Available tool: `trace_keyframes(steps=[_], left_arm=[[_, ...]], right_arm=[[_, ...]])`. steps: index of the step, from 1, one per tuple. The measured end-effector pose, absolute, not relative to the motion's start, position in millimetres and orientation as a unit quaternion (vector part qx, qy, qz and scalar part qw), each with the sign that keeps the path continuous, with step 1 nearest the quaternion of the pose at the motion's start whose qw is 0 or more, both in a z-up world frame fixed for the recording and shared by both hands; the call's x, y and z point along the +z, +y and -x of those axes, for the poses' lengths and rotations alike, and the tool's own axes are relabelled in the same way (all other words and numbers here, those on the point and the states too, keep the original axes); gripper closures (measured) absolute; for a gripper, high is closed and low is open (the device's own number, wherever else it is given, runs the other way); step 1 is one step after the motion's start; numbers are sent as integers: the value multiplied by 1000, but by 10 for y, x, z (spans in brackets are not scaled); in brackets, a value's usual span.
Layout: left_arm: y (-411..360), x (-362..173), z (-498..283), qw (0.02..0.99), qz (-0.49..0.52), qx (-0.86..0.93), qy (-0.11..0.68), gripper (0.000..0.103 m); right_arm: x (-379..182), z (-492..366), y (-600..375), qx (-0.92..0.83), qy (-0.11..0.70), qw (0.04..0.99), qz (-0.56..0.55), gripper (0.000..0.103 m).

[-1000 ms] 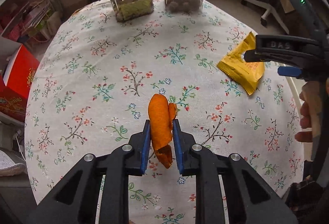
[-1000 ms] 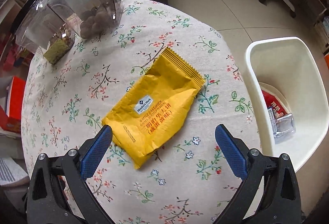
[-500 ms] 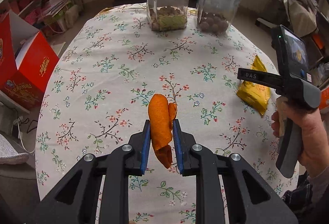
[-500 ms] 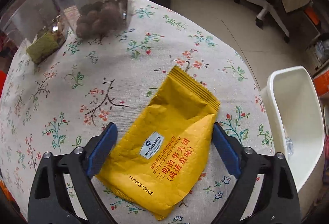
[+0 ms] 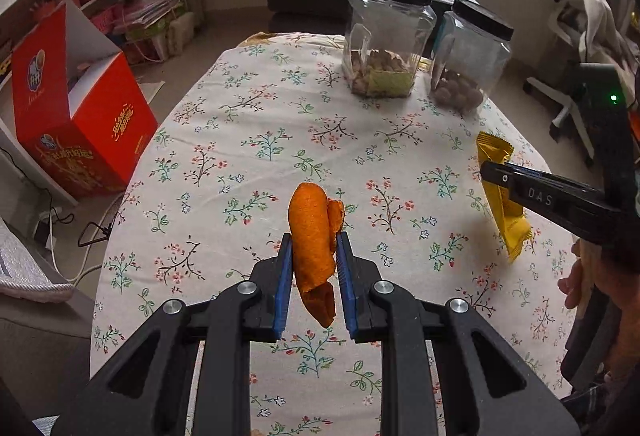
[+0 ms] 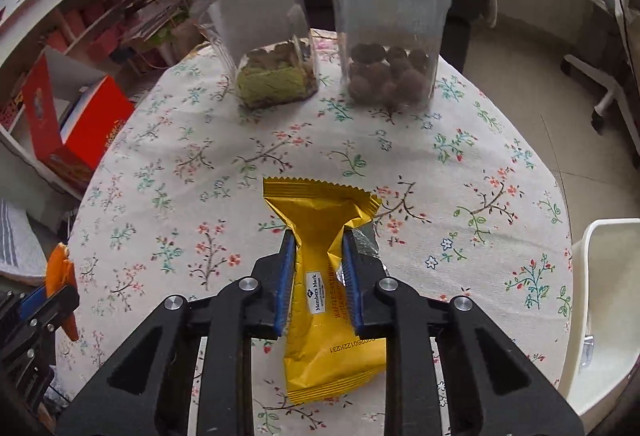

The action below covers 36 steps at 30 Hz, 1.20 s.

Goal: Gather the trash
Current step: 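Carry the peel and yellow packet over the white bin and release both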

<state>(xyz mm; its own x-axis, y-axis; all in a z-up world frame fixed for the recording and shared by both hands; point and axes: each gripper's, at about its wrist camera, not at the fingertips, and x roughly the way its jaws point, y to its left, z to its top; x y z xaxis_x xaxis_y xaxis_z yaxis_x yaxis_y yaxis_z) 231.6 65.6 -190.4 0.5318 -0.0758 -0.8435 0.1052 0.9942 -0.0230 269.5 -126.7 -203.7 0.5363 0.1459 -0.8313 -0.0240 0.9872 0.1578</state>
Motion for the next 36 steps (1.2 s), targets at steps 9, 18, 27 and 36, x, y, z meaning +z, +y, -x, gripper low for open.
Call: trace_keyframes(steps=[9,18,27,36], left_arm=[[830,-1694,-2304,895,30,-30,444,81],[823,-1515,-2249,908,55,-18,415,81],[662,-1396,-2176,917,60,-22,393,81],[355,-1254,-2108,927,52,-39,368,81]], right_arm=[[-1623,-2528,-1274,86,424,900,-46,82],[-1370,-2330,-1245,93,379,920,-19,82],[-1196,-2147,-1386,80,349,934,-5,82],[-1109,-2018,-1609,59,330,942,1,82]])
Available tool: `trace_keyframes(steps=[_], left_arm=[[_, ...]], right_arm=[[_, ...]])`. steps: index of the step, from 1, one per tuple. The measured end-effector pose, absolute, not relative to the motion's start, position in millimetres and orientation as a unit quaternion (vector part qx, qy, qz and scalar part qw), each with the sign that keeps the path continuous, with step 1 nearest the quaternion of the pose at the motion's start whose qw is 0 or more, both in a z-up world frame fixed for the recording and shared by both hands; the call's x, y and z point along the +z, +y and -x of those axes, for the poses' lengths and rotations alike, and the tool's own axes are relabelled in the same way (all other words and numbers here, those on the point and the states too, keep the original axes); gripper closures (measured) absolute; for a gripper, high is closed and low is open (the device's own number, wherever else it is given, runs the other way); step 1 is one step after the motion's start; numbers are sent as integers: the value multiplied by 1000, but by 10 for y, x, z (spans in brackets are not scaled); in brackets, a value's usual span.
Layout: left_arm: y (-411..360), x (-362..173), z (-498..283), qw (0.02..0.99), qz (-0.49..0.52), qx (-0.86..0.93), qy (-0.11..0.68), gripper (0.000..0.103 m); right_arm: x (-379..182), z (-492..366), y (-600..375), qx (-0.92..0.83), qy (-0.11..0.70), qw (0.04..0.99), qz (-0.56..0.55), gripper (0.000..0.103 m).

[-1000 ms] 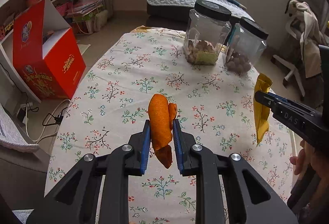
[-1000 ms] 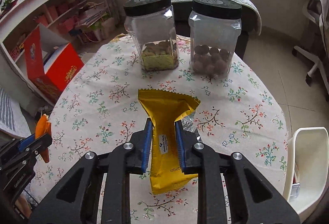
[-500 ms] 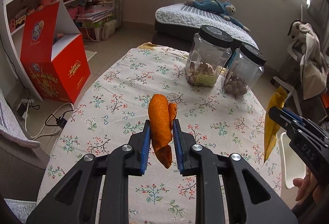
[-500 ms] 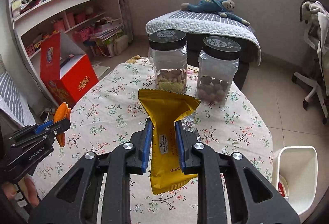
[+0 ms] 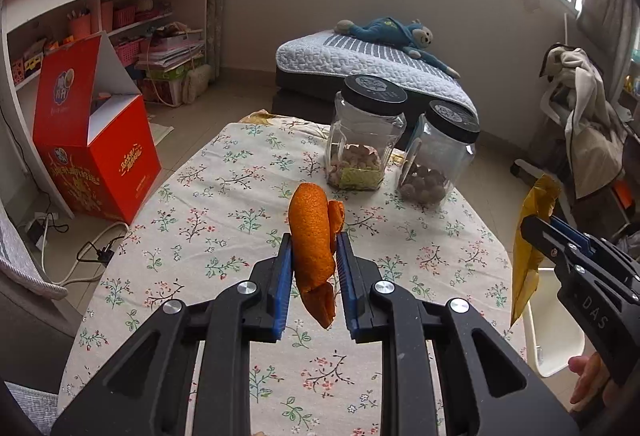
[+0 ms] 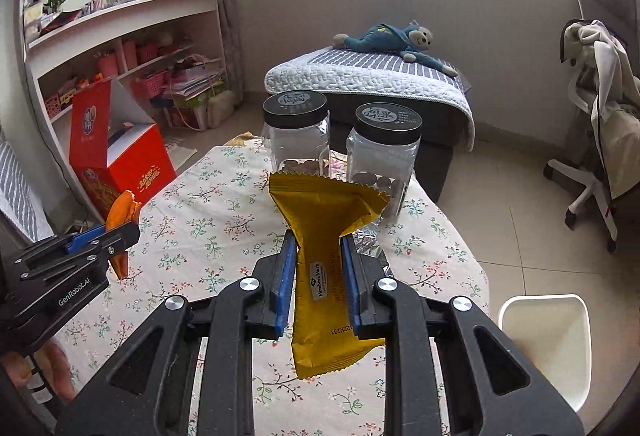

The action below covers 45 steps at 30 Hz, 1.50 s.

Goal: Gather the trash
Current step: 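Carry the peel and yellow packet over the white bin and release both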

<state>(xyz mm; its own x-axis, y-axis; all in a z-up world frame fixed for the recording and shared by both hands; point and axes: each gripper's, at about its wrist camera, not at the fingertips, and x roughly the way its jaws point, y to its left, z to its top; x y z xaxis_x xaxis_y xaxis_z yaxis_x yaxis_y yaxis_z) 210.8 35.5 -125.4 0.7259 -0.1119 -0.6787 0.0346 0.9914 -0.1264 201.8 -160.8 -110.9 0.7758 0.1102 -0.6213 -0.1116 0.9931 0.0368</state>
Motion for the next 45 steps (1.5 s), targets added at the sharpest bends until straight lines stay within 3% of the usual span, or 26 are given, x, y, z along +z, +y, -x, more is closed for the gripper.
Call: trace_keyframes(steps=[35,37,39,41,45], left_arm=[[-1236,-1247,-1957,913,17,-168,372,80],[-1374,-1257,-1934,910,13,-178,374,80],[-1519,-1269,-1912,908,8,-188,375,80],[-1659,-1282,-1882,905,2,-199,376,80],[-1994,-1303,-1817,898,-8,-225,377,80]], right_arm=[[-1081,-1519,-3511,-126,322,936,-69,80],[-1108,-1492,-3670,-143,325,932,-77,73],[-1125,-1436,-3835,-164,322,928,-87,50],[-1133,-1380,-3965,-180,319,926,-95,47],[-1140,-1241,-4252,-217,310,919,-112,21]])
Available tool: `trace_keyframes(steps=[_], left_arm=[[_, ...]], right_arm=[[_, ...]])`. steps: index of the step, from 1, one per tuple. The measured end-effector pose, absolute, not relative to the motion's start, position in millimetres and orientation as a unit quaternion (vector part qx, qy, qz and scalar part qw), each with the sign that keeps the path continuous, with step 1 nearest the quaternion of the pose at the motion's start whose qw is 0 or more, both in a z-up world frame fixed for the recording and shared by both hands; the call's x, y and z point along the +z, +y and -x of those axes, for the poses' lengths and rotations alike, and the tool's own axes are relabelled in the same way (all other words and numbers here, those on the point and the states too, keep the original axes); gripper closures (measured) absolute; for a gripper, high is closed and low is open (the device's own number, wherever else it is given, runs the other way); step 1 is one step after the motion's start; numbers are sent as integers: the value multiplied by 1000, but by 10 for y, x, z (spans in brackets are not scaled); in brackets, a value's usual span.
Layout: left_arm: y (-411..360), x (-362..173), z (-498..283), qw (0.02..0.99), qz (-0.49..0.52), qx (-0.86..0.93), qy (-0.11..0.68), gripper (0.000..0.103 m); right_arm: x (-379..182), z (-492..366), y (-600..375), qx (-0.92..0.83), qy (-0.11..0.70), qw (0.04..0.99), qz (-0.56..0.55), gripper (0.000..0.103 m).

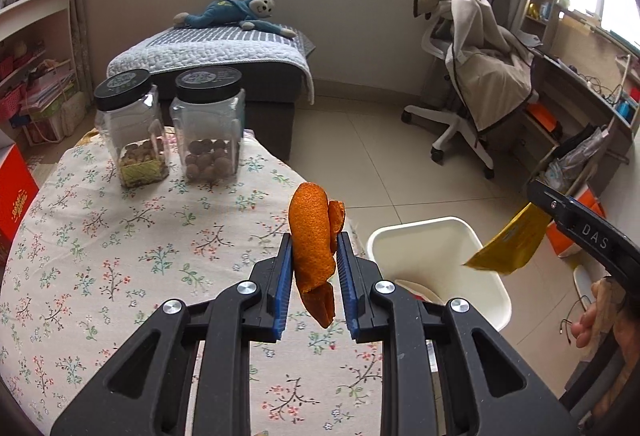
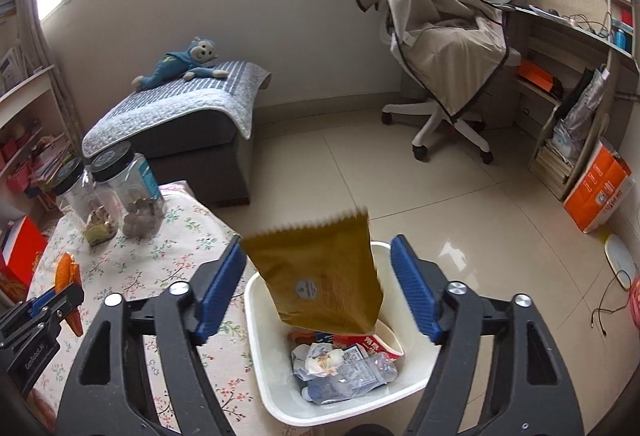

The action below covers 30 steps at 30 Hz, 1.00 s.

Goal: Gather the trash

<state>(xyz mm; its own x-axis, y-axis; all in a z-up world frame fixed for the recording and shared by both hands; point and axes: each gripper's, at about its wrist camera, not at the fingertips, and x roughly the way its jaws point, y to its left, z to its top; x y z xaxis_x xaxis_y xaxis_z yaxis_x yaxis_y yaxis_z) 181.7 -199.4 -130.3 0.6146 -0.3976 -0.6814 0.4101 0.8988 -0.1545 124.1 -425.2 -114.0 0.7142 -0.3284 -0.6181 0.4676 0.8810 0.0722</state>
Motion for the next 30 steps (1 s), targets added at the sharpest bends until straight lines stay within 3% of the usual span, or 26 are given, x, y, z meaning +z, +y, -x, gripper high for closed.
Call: trace_keyframes(steps=[3,17,18,19,21,30], left_arm=[[-2254,-1322,-1769,892,-17,-244,379,80],[-3376,-1416,-1590,860,-52,-318,396,78],[-3439,-1437,-1588,855,-55,-325,401,67],[-3503,-1452,-1580,852,-59,-328,404,49],[-3556,-1435,-1552,853,-62,-329,400,32],[-3252,-918,-1334,917,-111,-261,280,10]], right_arm=[[-1107,-1131,-4419,-238,298,917,-120,8],[-928,-679,-5055,-302,246,902,-188,7],[-915,-653,-5071,-308,243,901,-185,7],[-902,-629,-5083,-315,240,900,-181,7],[-878,-585,-5087,-330,232,899,-171,7],[-671,-497,-4650,-377,171,906,-91,7]])
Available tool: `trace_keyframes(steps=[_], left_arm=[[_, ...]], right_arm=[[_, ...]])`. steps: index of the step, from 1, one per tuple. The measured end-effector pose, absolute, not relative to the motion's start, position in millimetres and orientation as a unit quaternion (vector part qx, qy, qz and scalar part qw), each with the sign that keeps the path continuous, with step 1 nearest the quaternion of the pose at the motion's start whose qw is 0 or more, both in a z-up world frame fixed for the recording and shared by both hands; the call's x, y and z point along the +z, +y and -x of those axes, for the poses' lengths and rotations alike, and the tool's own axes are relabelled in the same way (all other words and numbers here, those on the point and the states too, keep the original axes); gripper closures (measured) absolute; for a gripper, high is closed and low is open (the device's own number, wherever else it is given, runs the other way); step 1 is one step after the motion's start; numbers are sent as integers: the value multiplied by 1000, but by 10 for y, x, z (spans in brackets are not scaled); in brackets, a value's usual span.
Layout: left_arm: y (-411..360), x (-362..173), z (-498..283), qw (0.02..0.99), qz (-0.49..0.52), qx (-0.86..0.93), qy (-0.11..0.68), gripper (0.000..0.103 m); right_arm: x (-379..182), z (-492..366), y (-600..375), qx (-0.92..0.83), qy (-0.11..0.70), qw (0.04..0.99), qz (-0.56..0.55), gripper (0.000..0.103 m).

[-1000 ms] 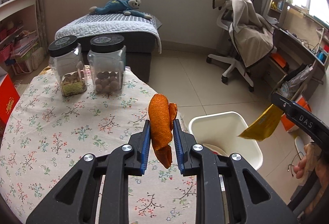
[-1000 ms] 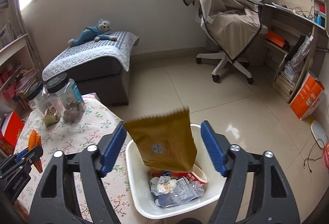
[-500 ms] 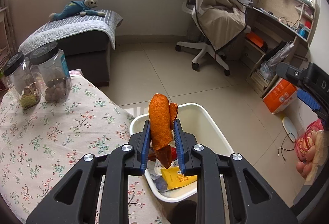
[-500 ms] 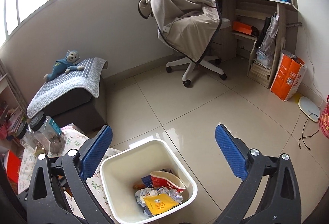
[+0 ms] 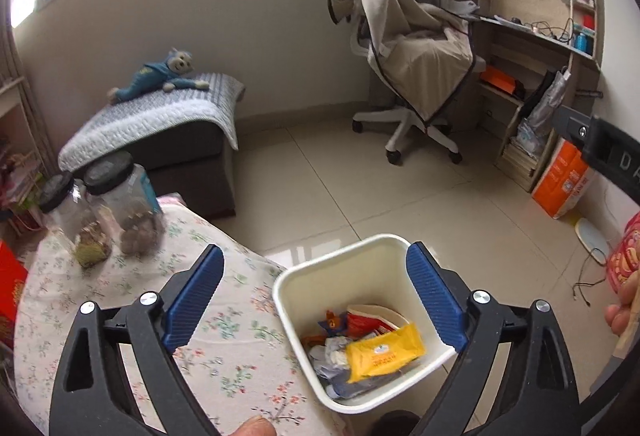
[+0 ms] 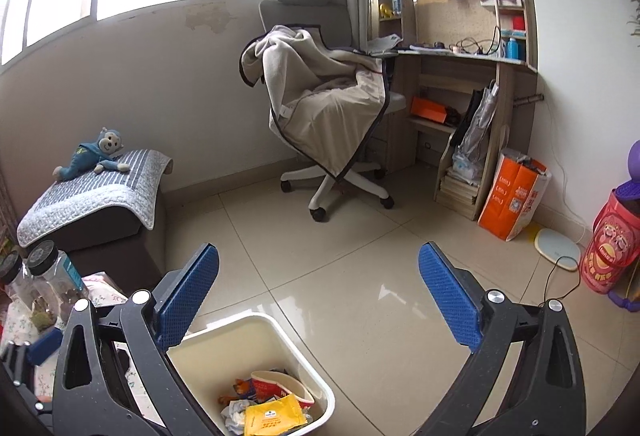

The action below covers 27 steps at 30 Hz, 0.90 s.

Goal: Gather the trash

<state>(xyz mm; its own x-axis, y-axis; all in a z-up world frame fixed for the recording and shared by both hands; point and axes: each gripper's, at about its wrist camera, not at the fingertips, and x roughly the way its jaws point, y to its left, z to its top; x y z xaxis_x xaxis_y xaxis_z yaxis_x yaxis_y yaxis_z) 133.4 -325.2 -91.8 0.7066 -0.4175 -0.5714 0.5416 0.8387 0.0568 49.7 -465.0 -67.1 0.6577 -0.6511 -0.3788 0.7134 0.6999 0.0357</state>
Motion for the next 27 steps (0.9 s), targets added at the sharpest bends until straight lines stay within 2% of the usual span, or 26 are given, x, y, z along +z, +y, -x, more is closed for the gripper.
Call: trace_keyframes(steps=[1,4,7,15,27], left_arm=[[-3149,-836,-1288,929,-114,-246,252,7],[-2838,-621,-1138,957,-130,-196,168,7],[-2506,-508,-1106,971,-127,-150,138,7],[-1545,-426,-1294,973,-59,-80,208,7],[-680,-637,-1482,966,-41,-6,257,7]], right_arm=[[-647,-491,-4559,-379,163,907,-82,7],[-598,-531,-4300,-352,157,919,-80,7],[-586,-598,-4034,-327,163,927,-87,7],[-591,-818,-3256,-273,175,945,-48,7],[-736,-1147,-2448,-185,219,958,-20,7]])
